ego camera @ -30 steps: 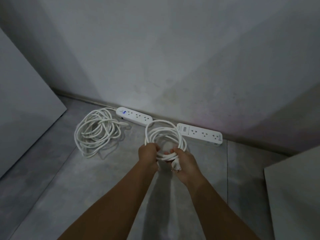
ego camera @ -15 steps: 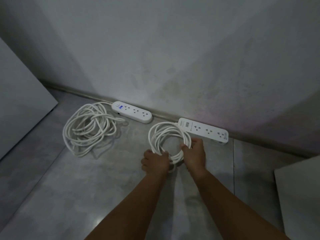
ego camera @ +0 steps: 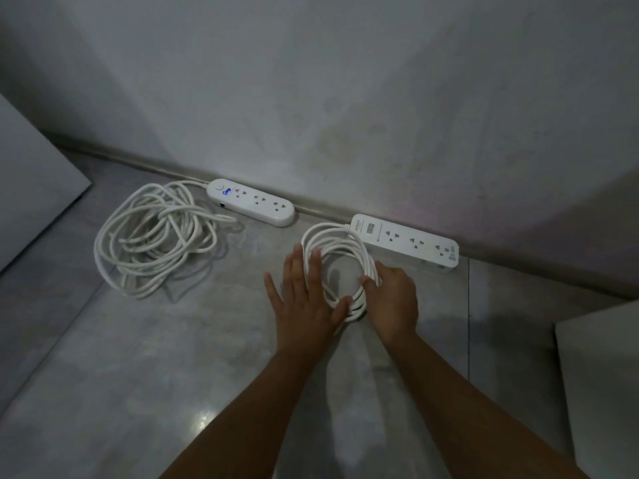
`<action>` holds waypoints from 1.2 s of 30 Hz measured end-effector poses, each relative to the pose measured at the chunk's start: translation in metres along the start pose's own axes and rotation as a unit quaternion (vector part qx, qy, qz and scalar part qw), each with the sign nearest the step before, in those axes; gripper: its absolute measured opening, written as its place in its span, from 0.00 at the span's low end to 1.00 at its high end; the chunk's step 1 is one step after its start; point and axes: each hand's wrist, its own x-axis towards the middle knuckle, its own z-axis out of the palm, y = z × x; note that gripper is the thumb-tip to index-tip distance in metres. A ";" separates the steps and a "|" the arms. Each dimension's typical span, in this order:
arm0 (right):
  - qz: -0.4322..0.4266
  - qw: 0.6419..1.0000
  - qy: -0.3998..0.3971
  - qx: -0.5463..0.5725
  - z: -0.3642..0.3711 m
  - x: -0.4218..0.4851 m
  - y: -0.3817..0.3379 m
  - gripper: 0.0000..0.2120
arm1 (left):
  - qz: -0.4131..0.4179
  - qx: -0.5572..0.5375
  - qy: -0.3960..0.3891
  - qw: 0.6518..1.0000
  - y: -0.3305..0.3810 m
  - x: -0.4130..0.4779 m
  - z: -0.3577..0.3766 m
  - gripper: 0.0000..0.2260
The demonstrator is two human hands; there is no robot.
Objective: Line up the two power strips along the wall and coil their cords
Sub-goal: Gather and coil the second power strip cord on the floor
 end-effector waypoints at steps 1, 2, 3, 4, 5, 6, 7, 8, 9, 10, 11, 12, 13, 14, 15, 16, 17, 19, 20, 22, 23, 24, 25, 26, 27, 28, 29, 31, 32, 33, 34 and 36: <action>-0.015 1.000 0.005 -0.013 0.002 -0.001 0.002 0.17 | -0.018 0.005 -0.015 1.000 -0.001 0.000 0.001 0.42; -0.029 0.999 0.011 -0.019 0.004 -0.001 0.003 0.18 | -0.038 0.011 -0.031 0.999 -0.002 0.001 0.002 0.43; -0.040 0.999 0.017 -0.017 0.006 -0.002 0.004 0.18 | -0.055 0.016 -0.043 0.997 -0.003 0.001 0.002 0.44; -0.048 0.999 0.022 -0.006 0.006 -0.003 0.005 0.18 | -0.069 0.017 -0.053 0.996 -0.004 0.001 0.003 0.44; -0.055 0.998 0.028 0.011 0.006 -0.004 0.005 0.18 | -0.079 0.011 -0.063 0.995 -0.004 0.001 0.003 0.44; -0.063 0.997 0.033 0.028 0.005 -0.004 0.005 0.17 | -0.088 -0.001 -0.075 0.993 -0.005 0.000 0.003 0.44; -0.072 0.996 0.039 0.043 0.006 -0.004 0.006 0.16 | -0.096 -0.014 -0.082 0.992 -0.004 -0.001 0.004 0.45; -0.079 0.994 0.043 0.056 0.006 -0.004 0.007 0.16 | -0.104 -0.025 -0.087 0.990 -0.004 -0.002 0.004 0.45; -0.085 0.993 0.047 0.068 0.007 -0.004 0.009 0.16 | -0.111 -0.029 -0.093 0.989 -0.004 -0.002 0.004 0.45; -0.087 0.992 0.047 0.078 0.008 -0.003 0.010 0.15 | -0.117 -0.028 -0.104 0.987 -0.003 -0.002 0.003 0.45; -0.090 0.991 0.047 0.086 0.010 -0.001 0.011 0.15 | -0.121 -0.023 -0.119 0.985 -0.003 -0.001 0.002 0.46; -0.096 0.990 0.048 0.087 0.011 0.000 0.012 0.14 | -0.124 -0.019 -0.134 0.983 -0.002 -0.001 -0.001 0.47; -0.105 0.990 0.050 0.084 0.012 0.002 0.012 0.14 | -0.124 -0.014 -0.148 0.981 -0.001 0.001 -0.003 0.48; -0.111 0.989 0.052 0.079 0.011 0.003 0.013 0.13 | -0.124 -0.010 -0.160 0.979 -0.001 0.002 -0.006 0.49; -0.113 0.989 0.050 0.076 0.010 0.005 0.014 0.13 | -0.122 -0.008 -0.170 0.978 0.000 0.004 -0.007 0.49; -0.109 0.990 0.042 0.077 0.008 0.006 0.013 0.13 | -0.120 -0.008 -0.179 0.977 -0.001 0.005 -0.008 0.49; -0.107 0.991 0.034 0.078 0.006 0.006 0.012 0.13 | -0.120 -0.008 -0.186 0.975 -0.002 0.007 -0.010 0.47; -0.095 0.992 0.009 0.079 -0.001 0.005 0.011 0.15 | -0.122 -0.009 -0.199 0.972 -0.001 0.009 -0.011 0.45; -0.086 0.993 -0.004 0.084 -0.005 0.004 0.010 0.17 | -0.125 -0.010 -0.205 0.971 0.000 0.010 -0.012 0.44; -0.059 0.993 -0.014 0.103 -0.014 -0.003 0.011 0.18 | -0.133 -0.012 -0.211 0.968 0.003 0.008 -0.013 0.42; -0.026 0.992 -0.012 0.119 -0.019 -0.009 0.013 0.19 | -0.133 -0.014 -0.213 0.968 0.004 0.007 -0.013 0.41; 0.017 0.991 -0.013 0.131 -0.024 -0.016 0.015 0.19 | -0.128 -0.013 -0.214 0.968 0.005 0.007 -0.013 0.40; 0.045 0.990 -0.014 0.135 -0.026 -0.023 0.017 0.18 | -0.117 -0.003 -0.217 0.969 0.004 0.006 -0.012 0.38; 0.059 0.990 -0.018 0.130 -0.030 -0.032 0.019 0.18 | -0.103 0.012 -0.224 0.969 0.004 0.006 -0.013 0.37; 0.060 0.990 -0.019 0.128 -0.031 -0.040 0.021 0.17 | -0.093 0.024 -0.232 0.968 0.003 0.006 -0.013 0.37; 0.058 0.990 -0.024 0.129 -0.033 -0.046 0.021 0.16 | -0.086 0.023 -0.242 0.966 0.001 0.006 -0.013 0.39; 0.051 0.989 -0.034 0.133 -0.036 -0.049 0.019 0.14 | -0.082 0.011 -0.254 0.964 -0.002 0.005 -0.013 0.43; 0.052 0.985 -0.075 0.147 -0.039 -0.047 0.015 0.08 | -0.063 -0.019 -0.282 0.957 -0.009 0.002 -0.014 0.50; 0.080 0.978 -0.100 0.167 -0.041 -0.044 0.012 0.06 | -0.048 -0.029 -0.289 0.956 -0.012 0.001 -0.015 0.50; 0.117 0.965 -0.121 0.201 -0.042 -0.040 0.009 0.05 | -0.038 -0.038 -0.282 0.958 -0.014 0.000 -0.015 0.46; 0.163 0.948 -0.133 0.239 -0.042 -0.036 0.007 0.07 | -0.035 -0.046 -0.265 0.963 -0.014 -0.001 -0.016 0.41; 0.271 0.891 -0.155 0.328 -0.046 -0.029 0.003 0.11 | -0.048 -0.058 -0.231 0.970 -0.011 0.001 -0.016 0.29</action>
